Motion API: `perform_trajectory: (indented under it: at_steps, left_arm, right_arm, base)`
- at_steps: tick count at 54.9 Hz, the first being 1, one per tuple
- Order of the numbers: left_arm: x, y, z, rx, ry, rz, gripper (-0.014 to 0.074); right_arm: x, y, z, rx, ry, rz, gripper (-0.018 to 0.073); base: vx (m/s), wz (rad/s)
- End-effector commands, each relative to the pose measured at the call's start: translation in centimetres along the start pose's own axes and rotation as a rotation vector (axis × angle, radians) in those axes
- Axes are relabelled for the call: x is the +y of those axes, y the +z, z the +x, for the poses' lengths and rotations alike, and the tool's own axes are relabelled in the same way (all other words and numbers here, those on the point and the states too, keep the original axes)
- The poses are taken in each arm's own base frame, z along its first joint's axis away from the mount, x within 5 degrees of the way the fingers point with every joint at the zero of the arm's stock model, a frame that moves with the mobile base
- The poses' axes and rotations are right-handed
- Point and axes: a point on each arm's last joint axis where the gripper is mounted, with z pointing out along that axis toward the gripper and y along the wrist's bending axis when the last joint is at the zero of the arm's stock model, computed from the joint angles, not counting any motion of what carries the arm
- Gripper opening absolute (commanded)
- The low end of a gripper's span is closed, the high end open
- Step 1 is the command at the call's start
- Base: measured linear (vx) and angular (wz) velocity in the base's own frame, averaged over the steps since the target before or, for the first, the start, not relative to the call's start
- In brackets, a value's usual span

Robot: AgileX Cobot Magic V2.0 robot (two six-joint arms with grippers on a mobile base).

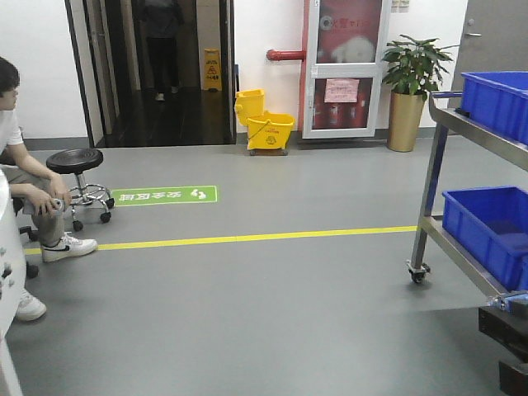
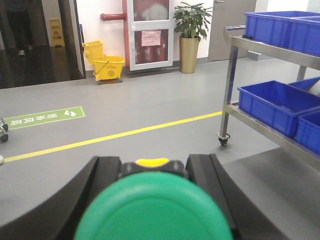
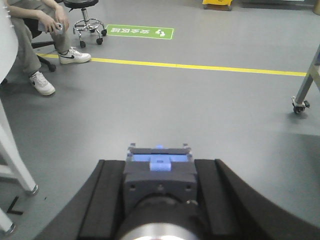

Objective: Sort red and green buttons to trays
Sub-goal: 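Drive the base to the shelf with green and red trays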

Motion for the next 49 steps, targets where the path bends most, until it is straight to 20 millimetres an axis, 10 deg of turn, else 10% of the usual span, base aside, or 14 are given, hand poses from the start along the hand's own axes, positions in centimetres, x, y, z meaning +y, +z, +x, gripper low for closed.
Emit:
perform_trajectory:
  at_steps: [1,49]
  left_arm:
    - [-0.22,-0.31,-1.75,-0.118,-0.017,0.019,0.0000]
    - [-0.22,-0.31,-1.75,-0.118,-0.017,0.019,0.0000]
  right_arm:
    - [-0.01,-0.74,-1.77,-0.127,-0.005,0.006,-0.0009]
    - [-0.01,-0.74,-1.77,-0.127,-0.005,0.006,-0.0009]
  base:
    - [0.52,0.02]
    - [0.46,-0.21]
